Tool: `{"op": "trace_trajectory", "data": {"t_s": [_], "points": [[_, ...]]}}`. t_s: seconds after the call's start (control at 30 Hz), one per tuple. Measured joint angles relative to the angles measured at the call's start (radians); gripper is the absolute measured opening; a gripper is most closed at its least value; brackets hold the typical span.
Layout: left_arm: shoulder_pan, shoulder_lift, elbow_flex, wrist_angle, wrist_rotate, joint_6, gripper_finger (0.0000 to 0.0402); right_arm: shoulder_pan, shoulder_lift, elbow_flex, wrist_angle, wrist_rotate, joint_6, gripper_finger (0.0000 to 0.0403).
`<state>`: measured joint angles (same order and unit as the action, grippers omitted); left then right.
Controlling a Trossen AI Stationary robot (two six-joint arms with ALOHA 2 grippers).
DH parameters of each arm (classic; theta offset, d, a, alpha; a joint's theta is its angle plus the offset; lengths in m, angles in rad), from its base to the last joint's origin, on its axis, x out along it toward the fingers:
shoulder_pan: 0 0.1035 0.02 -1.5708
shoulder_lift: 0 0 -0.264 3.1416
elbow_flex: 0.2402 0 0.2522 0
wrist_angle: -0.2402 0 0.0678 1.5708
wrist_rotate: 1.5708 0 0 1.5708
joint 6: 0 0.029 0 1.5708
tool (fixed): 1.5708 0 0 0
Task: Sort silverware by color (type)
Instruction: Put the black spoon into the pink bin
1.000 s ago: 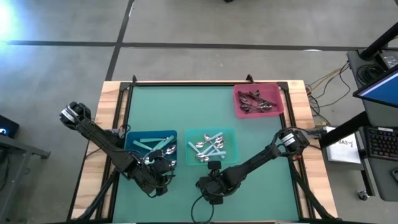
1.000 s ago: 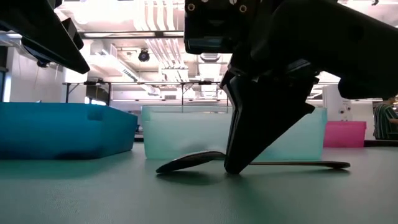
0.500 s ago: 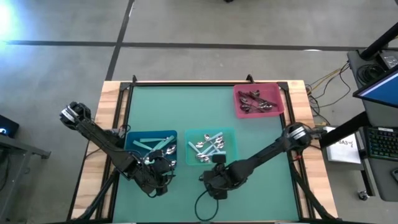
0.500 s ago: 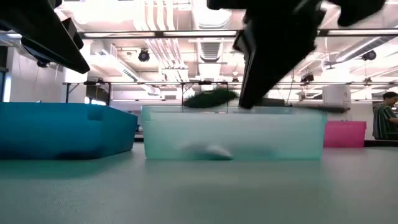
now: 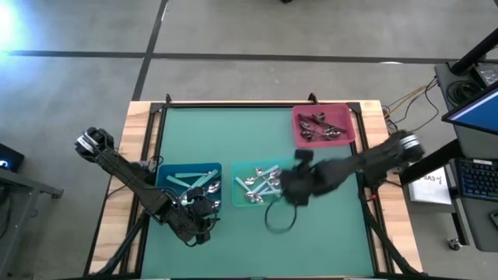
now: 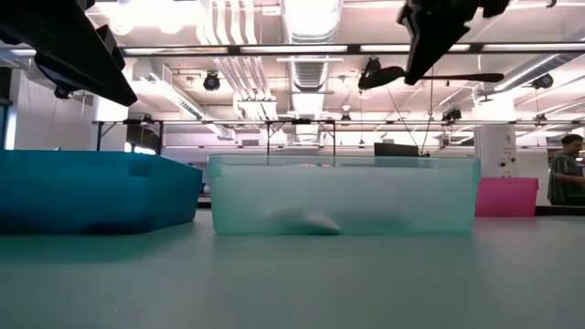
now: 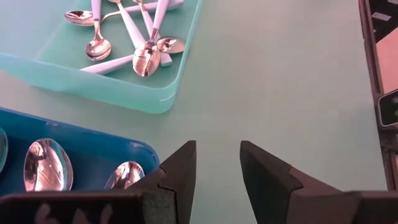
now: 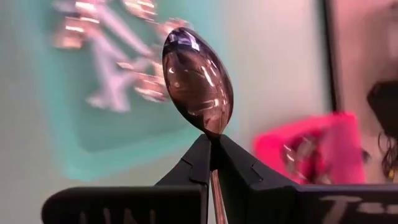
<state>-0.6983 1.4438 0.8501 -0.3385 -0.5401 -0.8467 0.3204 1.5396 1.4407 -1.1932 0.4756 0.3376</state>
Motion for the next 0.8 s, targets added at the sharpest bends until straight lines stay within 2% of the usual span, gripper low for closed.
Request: {"op": "trace_trajectory", "data": {"t_s": [0.2, 0.27, 0.4, 0.6, 0.8], "points": [[0.008, 0.0, 0.0, -0.002, -0.001, 0.032, 0.0109, -0.285, -0.279, -0.271, 0.102, -0.003, -0.113, 0.0009], [0.016, 0.0, 0.0, -0.001, -0.004, 0.056, 0.0109, -0.407, -0.369, -0.373, 0.176, -0.004, -0.166, 0.0009], [0.04, 0.0, 0.0, -0.001, -0.082, 0.109, 0.0109, -0.648, -0.498, -0.559, 0.385, -0.017, -0.289, 0.0009], [0.078, -0.003, 0.022, -0.002, -0.107, 0.185, 0.0109, -0.938, -0.568, -0.72, 0.632, -0.207, -0.383, 0.001], [0.088, -0.004, 0.04, -0.003, -0.107, 0.195, 0.0109, -1.071, -0.555, -0.748, 0.684, -0.246, -0.433, 0.0051]]}}
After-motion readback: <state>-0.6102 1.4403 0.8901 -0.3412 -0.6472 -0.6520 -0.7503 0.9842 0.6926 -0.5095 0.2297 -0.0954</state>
